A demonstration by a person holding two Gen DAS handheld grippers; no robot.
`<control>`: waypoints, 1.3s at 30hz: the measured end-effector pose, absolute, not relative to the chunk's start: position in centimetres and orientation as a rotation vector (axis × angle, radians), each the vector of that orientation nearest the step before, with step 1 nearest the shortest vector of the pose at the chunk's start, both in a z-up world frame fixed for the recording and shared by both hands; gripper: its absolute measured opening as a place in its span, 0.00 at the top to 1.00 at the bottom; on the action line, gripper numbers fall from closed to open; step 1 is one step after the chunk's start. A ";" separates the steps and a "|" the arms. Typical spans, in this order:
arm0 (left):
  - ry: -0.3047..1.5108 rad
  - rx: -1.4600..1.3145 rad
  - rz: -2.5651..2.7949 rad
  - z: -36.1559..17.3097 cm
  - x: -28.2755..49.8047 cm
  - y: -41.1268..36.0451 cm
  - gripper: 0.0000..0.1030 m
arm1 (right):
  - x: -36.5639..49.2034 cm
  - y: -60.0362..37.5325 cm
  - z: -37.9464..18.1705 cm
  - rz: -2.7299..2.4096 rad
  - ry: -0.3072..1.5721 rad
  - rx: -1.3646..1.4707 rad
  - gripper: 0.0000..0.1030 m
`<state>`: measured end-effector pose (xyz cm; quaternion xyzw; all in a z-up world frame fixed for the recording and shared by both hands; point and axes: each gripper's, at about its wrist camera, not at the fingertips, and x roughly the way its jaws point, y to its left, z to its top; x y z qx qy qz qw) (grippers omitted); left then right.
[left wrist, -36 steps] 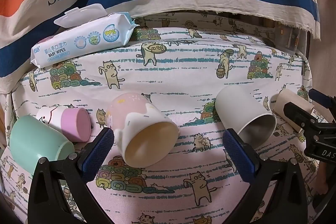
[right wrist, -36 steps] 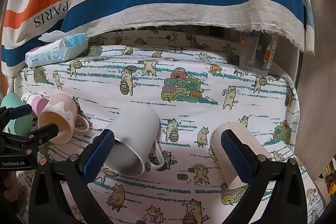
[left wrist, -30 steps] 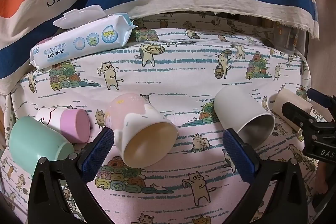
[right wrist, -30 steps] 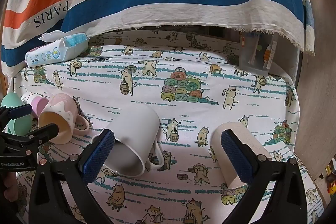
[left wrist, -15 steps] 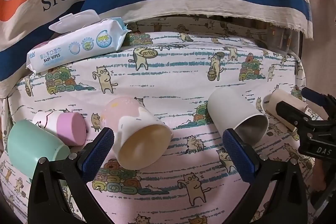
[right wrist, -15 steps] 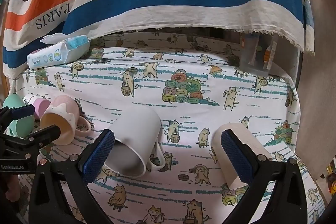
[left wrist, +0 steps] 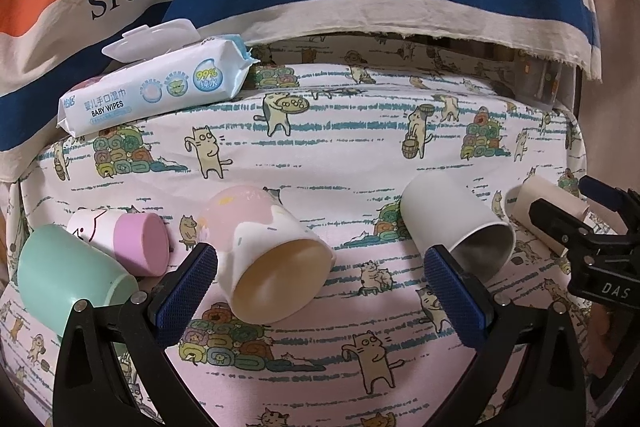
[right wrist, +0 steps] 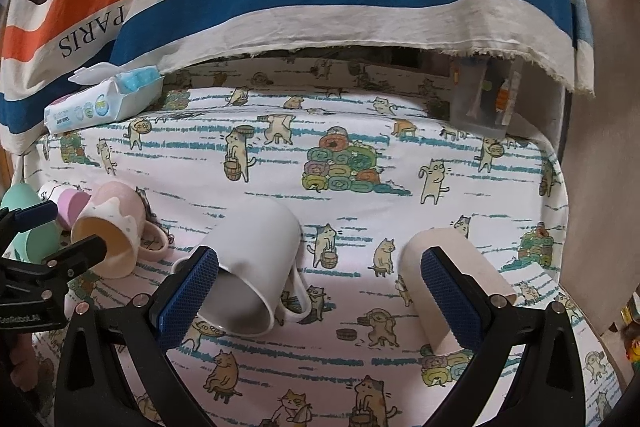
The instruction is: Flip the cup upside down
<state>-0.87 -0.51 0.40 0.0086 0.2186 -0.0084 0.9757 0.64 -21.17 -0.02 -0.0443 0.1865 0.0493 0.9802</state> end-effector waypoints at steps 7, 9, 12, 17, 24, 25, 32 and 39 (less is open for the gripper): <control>0.368 -0.017 -0.049 1.0 -2.1 -0.5 0.01 | 0.6 -21.0 -0.1 0.119 0.393 -0.100 0.02; 0.369 -0.003 -0.039 1.0 -2.1 -0.8 0.01 | 0.7 -21.0 -0.2 0.126 0.392 -0.094 0.02; 0.367 0.006 -0.037 1.0 -2.1 -0.9 0.01 | 0.8 -20.9 -0.3 0.128 0.399 -0.096 0.02; 0.380 0.019 -0.048 1.0 -2.0 -1.1 0.01 | 0.9 -20.9 -0.4 0.134 0.411 -0.097 0.03; 0.408 0.020 -0.036 0.8 -1.4 -0.9 0.01 | 1.0 -21.0 -0.4 0.133 0.419 -0.093 0.05; 0.413 0.018 -0.035 0.7 -1.3 -0.8 0.01 | 1.0 -21.0 -0.4 0.133 0.419 -0.093 0.05; 0.421 0.024 -0.025 0.6 -1.3 -0.8 0.01 | 1.1 -21.2 -0.4 0.130 0.423 -0.093 0.03; 0.430 0.032 -0.021 0.5 -1.1 -0.8 0.01 | 1.1 -21.1 -0.5 0.130 0.423 -0.094 0.03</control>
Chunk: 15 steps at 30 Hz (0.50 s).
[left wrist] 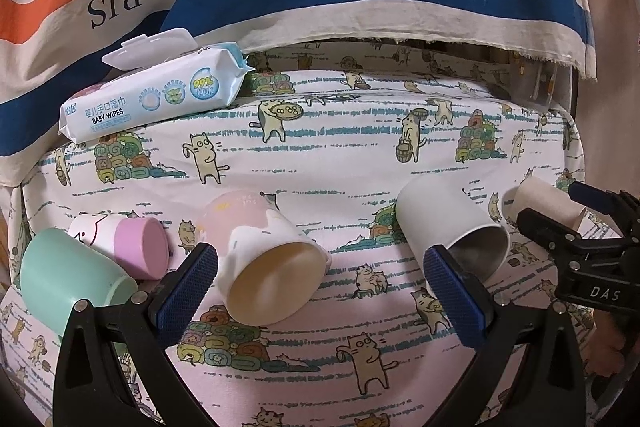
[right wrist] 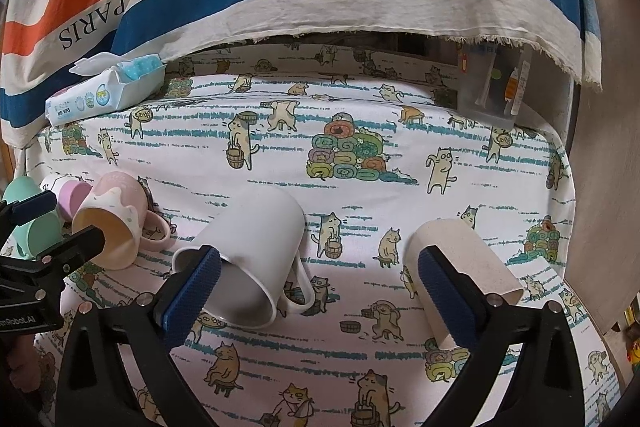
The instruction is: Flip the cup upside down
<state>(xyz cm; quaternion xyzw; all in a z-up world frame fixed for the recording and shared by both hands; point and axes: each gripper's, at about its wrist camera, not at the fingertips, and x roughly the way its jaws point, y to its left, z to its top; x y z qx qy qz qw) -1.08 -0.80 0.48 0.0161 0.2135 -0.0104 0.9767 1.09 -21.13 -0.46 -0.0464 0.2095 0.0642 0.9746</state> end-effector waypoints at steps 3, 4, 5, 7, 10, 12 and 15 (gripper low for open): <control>0.439 0.031 -0.019 0.4 -0.9 -0.6 0.01 | 1.1 -21.1 -0.5 0.129 0.423 -0.094 0.03; 0.443 0.030 -0.018 0.4 -0.8 -0.6 0.01 | 1.1 -21.2 -0.5 0.129 0.422 -0.094 0.03; 0.446 0.029 -0.018 0.3 -0.8 -0.5 0.01 | 1.1 -21.2 -0.5 0.129 0.422 -0.094 0.03; 0.452 0.023 -0.018 0.3 -0.7 -0.4 0.01 | 1.1 -21.1 -0.5 0.130 0.423 -0.094 0.03; 0.461 0.014 -0.016 0.2 -0.6 -0.1 0.01 | 1.1 -21.2 -0.5 0.130 0.422 -0.094 0.02; 0.464 0.011 -0.015 0.2 -0.5 -0.1 0.01 | 1.1 -21.2 -0.4 0.130 0.423 -0.094 0.02; 0.464 0.011 -0.016 0.2 -0.5 0.0 0.01 | 1.1 -21.2 -0.4 0.130 0.424 -0.094 0.02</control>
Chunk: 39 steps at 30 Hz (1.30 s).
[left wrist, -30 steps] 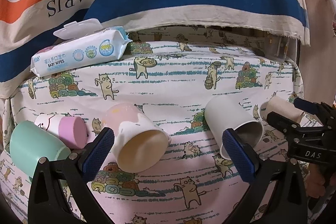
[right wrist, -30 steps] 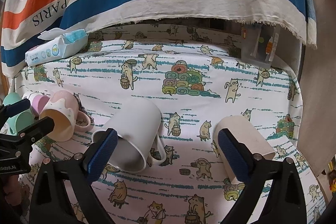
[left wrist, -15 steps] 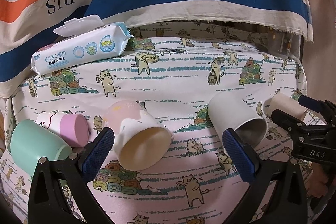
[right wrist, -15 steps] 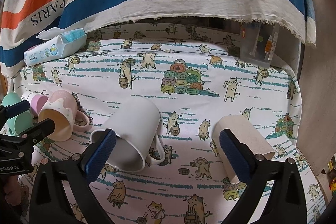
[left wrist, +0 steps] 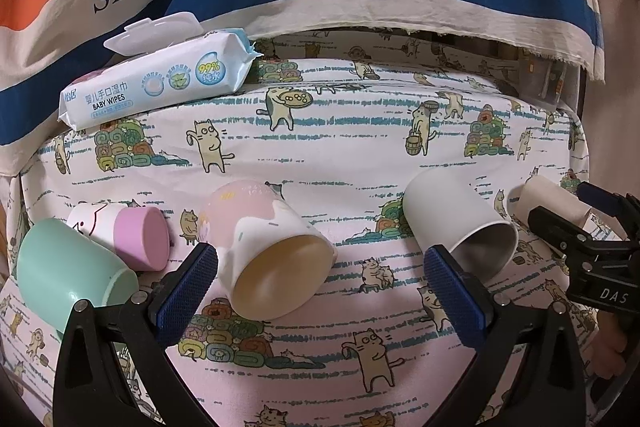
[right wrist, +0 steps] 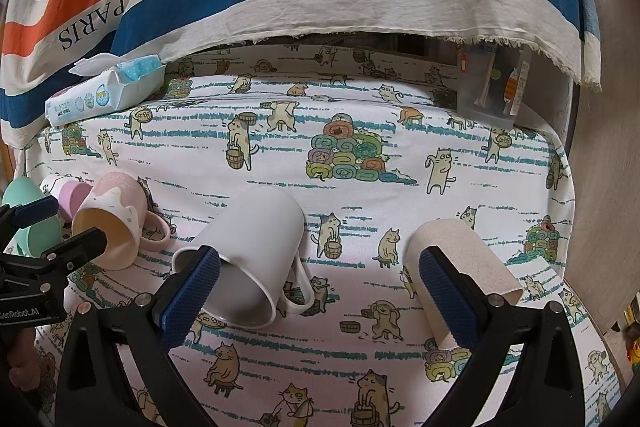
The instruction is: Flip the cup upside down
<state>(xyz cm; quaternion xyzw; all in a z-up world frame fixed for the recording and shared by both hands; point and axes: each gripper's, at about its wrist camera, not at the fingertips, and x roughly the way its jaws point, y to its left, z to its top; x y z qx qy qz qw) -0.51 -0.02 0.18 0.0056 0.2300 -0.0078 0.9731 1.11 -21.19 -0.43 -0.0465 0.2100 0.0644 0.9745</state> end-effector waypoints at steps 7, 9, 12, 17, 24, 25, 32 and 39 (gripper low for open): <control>0.464 0.015 -0.018 0.1 -0.5 -0.1 0.01 | 1.1 -21.3 -0.4 0.130 0.423 -0.093 0.02; 0.465 0.016 -0.018 0.1 -0.5 -0.1 0.01 | 1.1 -21.3 -0.4 0.130 0.423 -0.093 0.02; 0.466 0.017 -0.018 0.1 -0.6 -0.2 0.01 | 1.0 -21.3 -0.4 0.130 0.422 -0.093 0.02; 0.465 0.022 -0.019 0.2 -0.6 -0.2 0.01 | 1.0 -21.3 -0.3 0.128 0.421 -0.091 0.02; 0.458 0.029 -0.015 0.3 -0.7 -0.2 0.01 | 1.0 -21.3 -0.2 0.127 0.419 -0.092 0.02; 0.456 0.031 -0.014 0.3 -0.7 -0.2 0.01 | 1.0 -21.3 -0.2 0.127 0.419 -0.092 0.02; 0.436 0.061 -0.008 0.5 -0.9 -0.5 0.01 | 0.7 -21.3 0.1 0.121 0.408 -0.098 0.02; 0.428 0.010 -0.034 3.3 -1.3 0.5 0.01 | 0.3 -23.2 2.2 0.120 0.346 -0.045 0.02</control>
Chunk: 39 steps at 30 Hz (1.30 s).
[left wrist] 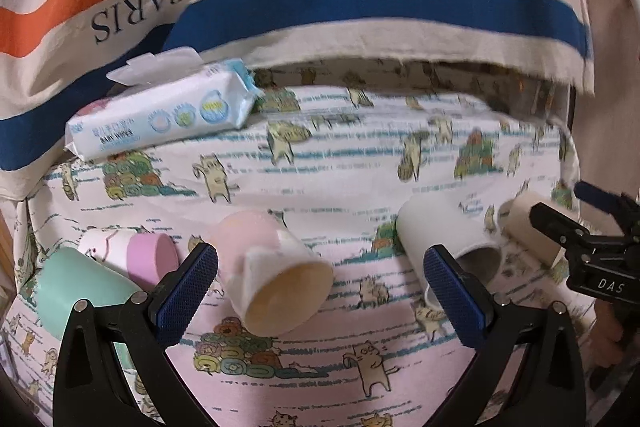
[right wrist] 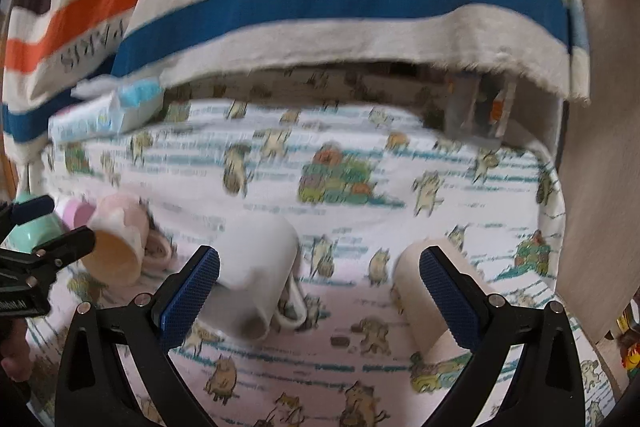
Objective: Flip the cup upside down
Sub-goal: 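Grasp the white mug lying on its side with the left tool, then lift the white mug with the left tool while the right tool approaches it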
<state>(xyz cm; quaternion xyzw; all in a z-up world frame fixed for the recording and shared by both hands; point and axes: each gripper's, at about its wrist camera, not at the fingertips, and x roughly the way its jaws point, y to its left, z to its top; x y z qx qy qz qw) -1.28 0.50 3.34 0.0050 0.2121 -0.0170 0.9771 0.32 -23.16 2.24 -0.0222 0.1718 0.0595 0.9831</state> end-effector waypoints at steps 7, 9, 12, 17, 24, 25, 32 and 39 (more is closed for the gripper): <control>0.457 0.022 -0.031 7.5 -1.1 0.7 0.01 | 1.2 -26.5 5.7 0.221 0.405 0.133 0.02; 0.472 0.041 -0.041 8.5 -0.9 0.2 0.01 | 1.1 -26.8 7.2 0.227 0.386 0.133 0.02; 0.525 0.028 -0.078 9.3 -0.1 -0.7 0.01 | 0.8 -26.9 8.7 0.201 0.319 0.121 0.02; 0.697 0.010 -0.154 8.3 3.1 -3.3 0.01 | 1.8 -27.9 9.1 0.190 0.303 0.171 0.02; 0.985 -0.093 -0.261 4.1 9.3 -6.9 0.09 | 4.7 -28.6 5.7 0.155 0.399 0.159 0.02; 1.002 -0.104 -0.264 3.6 10.0 -7.4 0.09 | 5.1 -28.7 5.3 0.150 0.419 0.163 0.02; 1.123 -0.161 -0.282 0.4 13.4 -10.0 0.12 | 6.4 -30.1 3.9 0.130 0.475 0.209 0.02; 1.188 -0.110 -0.195 -1.6 14.9 -11.5 0.22 | 7.1 -30.4 3.4 0.123 0.510 0.225 0.02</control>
